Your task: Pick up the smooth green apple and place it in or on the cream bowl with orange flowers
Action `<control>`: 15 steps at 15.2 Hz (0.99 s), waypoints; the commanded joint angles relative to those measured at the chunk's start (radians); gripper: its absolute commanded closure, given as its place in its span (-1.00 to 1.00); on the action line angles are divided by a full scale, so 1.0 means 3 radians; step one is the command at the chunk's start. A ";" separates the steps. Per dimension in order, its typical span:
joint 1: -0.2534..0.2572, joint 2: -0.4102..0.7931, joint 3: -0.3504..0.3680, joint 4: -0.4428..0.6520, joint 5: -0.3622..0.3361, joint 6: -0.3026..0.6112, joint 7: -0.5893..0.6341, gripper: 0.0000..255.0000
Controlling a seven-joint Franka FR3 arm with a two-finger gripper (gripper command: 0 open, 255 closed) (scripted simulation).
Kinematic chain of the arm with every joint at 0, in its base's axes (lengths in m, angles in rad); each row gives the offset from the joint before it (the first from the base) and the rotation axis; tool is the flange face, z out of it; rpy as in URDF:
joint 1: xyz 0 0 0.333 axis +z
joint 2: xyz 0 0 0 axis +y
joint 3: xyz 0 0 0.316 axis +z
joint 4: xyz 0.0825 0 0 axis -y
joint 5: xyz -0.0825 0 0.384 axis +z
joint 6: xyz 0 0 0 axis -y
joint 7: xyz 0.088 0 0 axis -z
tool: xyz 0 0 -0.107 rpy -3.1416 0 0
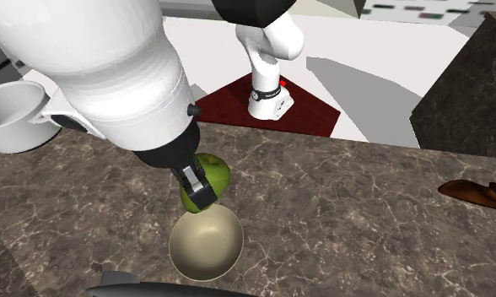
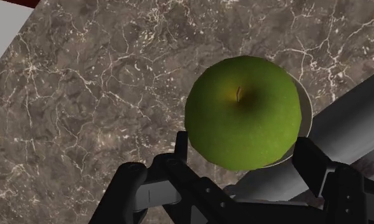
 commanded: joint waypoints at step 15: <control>0.0327 0.0910 -0.0095 0.0985 -0.0330 -0.0120 0.0057 1.00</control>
